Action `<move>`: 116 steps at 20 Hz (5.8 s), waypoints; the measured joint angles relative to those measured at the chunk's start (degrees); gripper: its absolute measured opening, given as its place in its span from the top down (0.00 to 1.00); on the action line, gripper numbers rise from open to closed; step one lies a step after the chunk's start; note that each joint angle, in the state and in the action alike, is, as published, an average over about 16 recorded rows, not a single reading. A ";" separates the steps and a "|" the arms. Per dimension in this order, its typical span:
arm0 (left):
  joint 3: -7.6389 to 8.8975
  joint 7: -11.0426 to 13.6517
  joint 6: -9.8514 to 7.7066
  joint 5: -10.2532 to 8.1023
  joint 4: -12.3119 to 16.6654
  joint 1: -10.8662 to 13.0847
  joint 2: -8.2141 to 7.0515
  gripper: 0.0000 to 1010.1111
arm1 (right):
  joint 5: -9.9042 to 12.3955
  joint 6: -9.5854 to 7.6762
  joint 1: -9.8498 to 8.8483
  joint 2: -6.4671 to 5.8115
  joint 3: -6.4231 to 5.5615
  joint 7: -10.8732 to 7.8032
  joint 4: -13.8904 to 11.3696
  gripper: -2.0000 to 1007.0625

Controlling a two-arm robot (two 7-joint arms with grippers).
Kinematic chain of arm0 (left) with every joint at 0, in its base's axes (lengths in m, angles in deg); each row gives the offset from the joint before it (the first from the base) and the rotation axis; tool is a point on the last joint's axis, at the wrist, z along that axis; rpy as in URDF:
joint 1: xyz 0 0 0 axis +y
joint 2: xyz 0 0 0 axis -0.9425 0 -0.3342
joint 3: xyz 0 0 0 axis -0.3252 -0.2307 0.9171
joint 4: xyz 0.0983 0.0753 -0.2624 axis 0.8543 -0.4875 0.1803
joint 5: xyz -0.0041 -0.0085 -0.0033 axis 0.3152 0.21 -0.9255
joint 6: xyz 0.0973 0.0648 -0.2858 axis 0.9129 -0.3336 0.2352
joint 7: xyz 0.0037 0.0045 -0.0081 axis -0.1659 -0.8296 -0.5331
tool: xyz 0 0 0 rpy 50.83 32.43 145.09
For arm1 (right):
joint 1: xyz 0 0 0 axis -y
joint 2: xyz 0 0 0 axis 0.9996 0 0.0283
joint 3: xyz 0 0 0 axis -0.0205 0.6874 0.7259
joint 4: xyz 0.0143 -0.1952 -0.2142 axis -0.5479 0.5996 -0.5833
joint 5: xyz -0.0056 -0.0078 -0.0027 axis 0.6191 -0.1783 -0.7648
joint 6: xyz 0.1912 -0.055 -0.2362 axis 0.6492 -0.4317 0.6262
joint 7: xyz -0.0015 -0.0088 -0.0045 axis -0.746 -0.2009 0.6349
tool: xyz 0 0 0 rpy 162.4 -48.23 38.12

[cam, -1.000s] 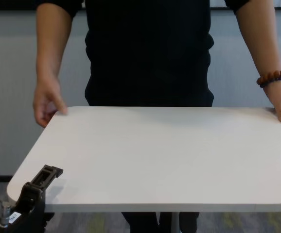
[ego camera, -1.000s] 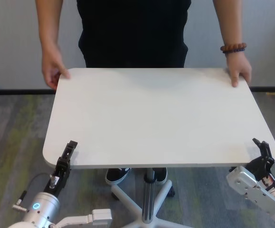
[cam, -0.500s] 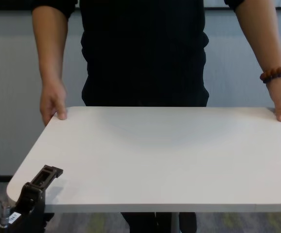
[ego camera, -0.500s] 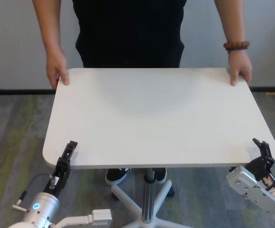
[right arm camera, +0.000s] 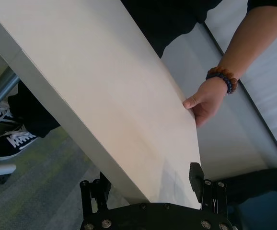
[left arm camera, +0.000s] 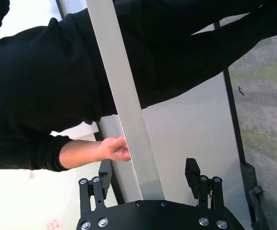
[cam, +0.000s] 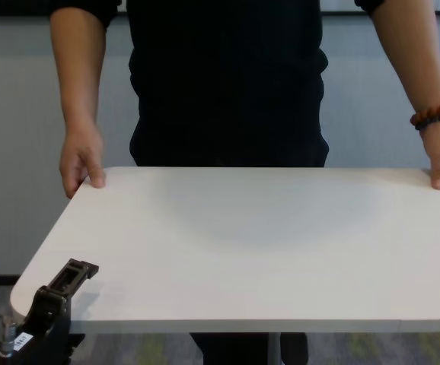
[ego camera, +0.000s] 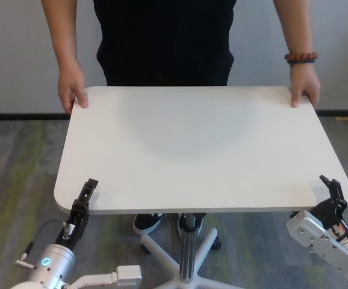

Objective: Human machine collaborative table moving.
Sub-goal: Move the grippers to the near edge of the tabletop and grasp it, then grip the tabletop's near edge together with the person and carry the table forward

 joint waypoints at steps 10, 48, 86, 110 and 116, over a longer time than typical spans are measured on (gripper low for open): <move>-0.04 0.01 -0.04 -0.03 0.05 0.02 -0.04 0.12 | 0.00 0.00 0.00 0.00 0.00 0.00 0.00 0.06; -0.08 -0.04 -0.08 -0.05 0.08 0.04 -0.06 0.71 | -0.05 0.00 0.00 0.00 0.00 0.01 0.00 0.60; 1.24 0.81 1.21 -0.01 2.68 0.92 -0.53 0.71 | -0.12 0.94 -1.22 0.03 -1.88 -0.72 -1.94 0.60; 3.70 2.92 2.42 2.56 1.41 -1.46 2.93 0.71 | -2.03 4.01 3.39 2.03 -3.77 -3.46 3.12 0.60; 3.76 2.82 3.20 3.59 -1.76 -3.48 5.29 0.71 | -2.82 5.56 6.16 3.20 -3.62 -4.01 7.08 0.60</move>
